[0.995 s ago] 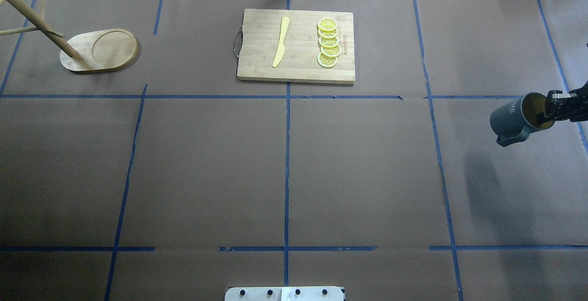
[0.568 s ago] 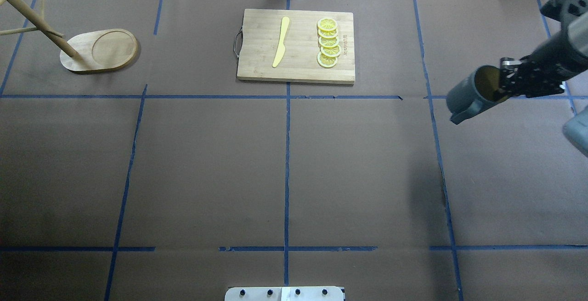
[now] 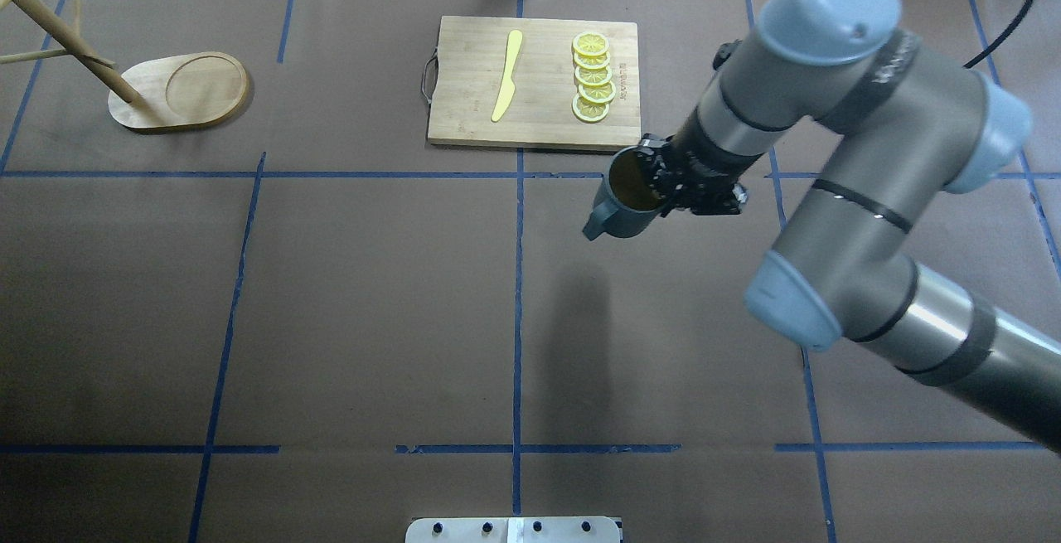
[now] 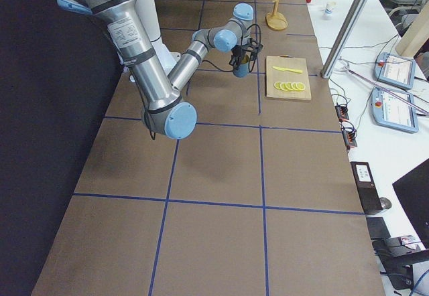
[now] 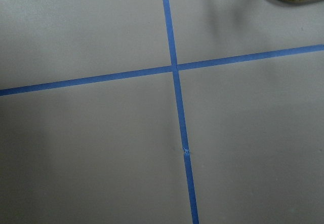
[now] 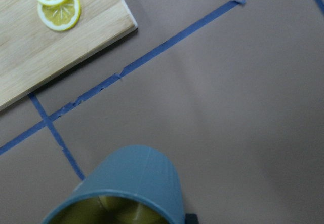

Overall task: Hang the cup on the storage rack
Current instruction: 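Carry the teal mug with the right gripper toward the table center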

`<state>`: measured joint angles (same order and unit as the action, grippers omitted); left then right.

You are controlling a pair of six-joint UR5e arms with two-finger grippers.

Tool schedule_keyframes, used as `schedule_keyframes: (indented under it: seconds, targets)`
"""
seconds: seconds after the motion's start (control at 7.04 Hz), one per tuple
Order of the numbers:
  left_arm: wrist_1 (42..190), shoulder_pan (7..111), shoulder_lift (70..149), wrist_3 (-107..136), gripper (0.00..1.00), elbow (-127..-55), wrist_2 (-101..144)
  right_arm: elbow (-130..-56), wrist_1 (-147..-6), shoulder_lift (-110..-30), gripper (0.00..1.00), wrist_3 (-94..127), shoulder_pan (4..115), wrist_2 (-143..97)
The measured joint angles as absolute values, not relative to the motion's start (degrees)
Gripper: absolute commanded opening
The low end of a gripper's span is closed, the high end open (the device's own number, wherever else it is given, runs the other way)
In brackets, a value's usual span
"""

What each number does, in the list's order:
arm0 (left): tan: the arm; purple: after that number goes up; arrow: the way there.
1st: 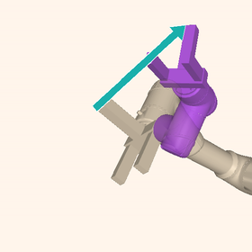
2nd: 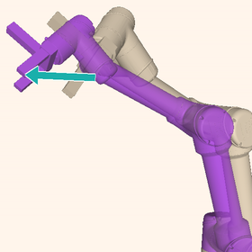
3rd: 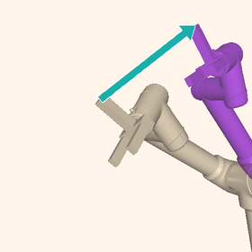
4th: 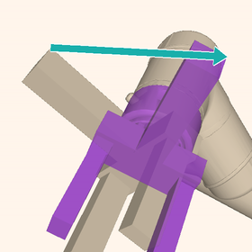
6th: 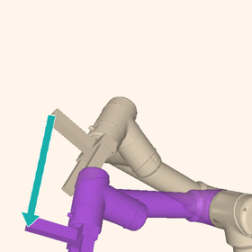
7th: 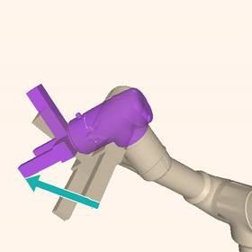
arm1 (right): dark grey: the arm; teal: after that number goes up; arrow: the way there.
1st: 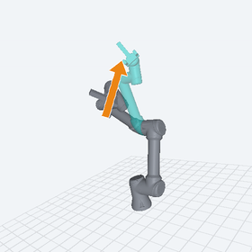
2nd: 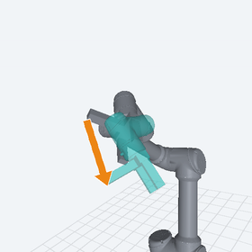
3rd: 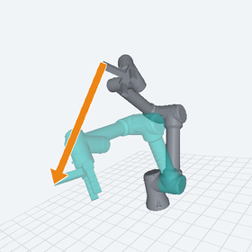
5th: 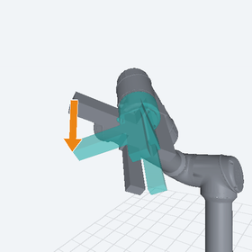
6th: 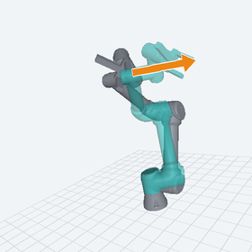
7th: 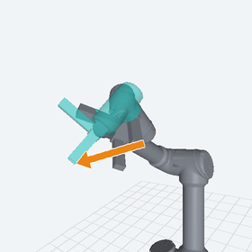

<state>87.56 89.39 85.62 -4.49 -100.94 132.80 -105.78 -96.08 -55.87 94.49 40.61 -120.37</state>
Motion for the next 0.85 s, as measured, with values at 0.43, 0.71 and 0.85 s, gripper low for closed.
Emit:
schedule_keyframes:
  seconds: [0.43, 0.71, 0.85]
  targets:
    - [87.56, 89.38, 85.67, -4.48, 1.0, -100.98, 132.8, -92.54, -91.61, -45.51, 0.03, 106.16, 32.23, -111.09]
    - [87.54, 89.38, 85.65, -4.48, 1.0, -100.94, 132.8, -86.19, -88.58, -41.46, 0.16, 112.2, 29.96, -108.72]
    - [87.54, 89.38, 85.65, -4.48, 1.0, -100.91, 132.8, -85.37, -88.28, -41.03, 0.84, 113.36, 29.42, -108.42]
